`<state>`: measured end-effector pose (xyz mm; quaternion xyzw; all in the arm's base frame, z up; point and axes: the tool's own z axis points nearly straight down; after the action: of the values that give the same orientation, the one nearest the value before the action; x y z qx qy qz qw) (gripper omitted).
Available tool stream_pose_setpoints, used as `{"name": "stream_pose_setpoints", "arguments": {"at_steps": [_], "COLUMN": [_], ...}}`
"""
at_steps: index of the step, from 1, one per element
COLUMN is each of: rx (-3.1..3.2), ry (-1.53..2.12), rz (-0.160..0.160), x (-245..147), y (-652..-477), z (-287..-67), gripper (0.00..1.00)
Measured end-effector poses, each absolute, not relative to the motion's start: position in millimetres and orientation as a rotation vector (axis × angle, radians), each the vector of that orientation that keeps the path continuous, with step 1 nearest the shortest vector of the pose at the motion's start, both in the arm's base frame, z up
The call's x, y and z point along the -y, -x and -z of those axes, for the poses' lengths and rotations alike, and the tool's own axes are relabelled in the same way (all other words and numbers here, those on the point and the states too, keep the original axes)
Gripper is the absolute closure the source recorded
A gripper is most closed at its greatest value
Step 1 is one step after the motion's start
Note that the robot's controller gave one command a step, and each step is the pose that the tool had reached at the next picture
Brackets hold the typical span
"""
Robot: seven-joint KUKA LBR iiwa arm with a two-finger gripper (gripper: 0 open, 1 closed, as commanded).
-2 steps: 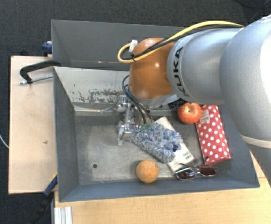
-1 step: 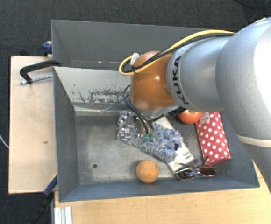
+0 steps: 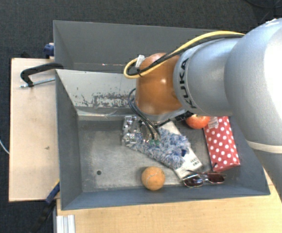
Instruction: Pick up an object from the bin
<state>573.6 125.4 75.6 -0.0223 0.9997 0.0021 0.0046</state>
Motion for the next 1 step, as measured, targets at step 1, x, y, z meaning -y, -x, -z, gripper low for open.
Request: {"name": "stream_pose_setpoints", "arguments": {"at_steps": [1], "rx": [-3.118], "ry": [0.32], "rz": [-0.003], "x": [-106.5], "y": [-590.8], "z": [-193.6], "gripper": [0.0]}}
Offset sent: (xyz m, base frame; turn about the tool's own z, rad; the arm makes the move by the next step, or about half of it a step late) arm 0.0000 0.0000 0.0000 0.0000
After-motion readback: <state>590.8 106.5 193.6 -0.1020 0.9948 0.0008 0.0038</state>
